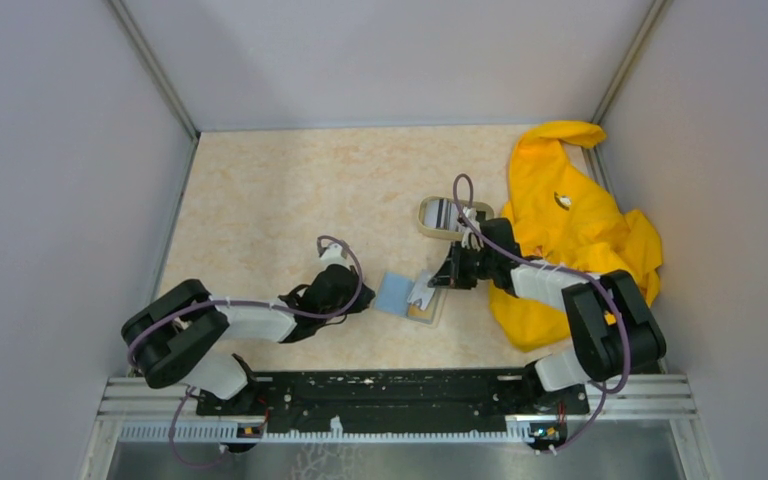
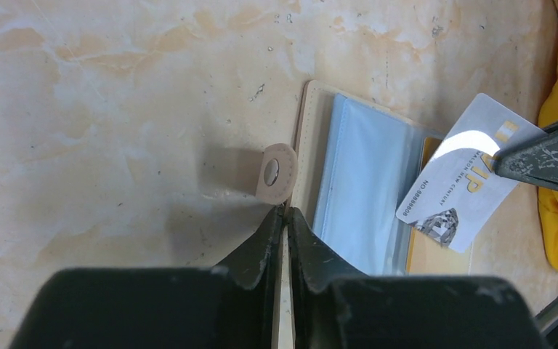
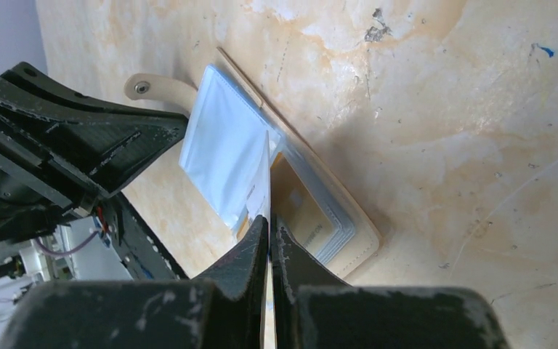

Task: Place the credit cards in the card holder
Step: Insert the credit card into the card holder.

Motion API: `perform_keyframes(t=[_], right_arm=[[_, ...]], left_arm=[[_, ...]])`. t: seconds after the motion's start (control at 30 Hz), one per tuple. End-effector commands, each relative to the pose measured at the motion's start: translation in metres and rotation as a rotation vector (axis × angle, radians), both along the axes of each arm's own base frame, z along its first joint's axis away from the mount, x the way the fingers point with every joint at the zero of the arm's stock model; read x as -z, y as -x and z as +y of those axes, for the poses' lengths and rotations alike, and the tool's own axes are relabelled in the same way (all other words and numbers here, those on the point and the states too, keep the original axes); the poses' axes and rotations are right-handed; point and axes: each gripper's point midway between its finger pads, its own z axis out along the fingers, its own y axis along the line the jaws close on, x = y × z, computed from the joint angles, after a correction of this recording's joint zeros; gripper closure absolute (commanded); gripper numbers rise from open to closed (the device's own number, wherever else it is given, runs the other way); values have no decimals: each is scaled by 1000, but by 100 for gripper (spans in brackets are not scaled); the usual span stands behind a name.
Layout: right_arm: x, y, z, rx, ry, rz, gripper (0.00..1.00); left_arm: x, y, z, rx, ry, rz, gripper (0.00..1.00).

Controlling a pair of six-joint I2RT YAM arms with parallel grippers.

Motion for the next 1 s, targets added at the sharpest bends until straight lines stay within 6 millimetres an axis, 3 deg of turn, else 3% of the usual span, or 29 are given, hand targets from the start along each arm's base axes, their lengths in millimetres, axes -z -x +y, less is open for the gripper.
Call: perform_keyframes(t=[0.0, 0.37, 0.57, 0.97], right_arm=[[-8, -18, 3, 83, -44, -45, 100], [10, -3, 13, 102, -123, 130, 100], [12, 7, 9, 144, -139, 129, 100], [23, 21, 29, 20, -123, 188, 100]], left_arm=[[37, 29, 15, 58, -96, 121, 88], [39, 33, 12, 76, -77, 139, 89], [40, 35, 18, 64, -84, 138, 89], [34, 35, 15, 84, -72, 121, 88]])
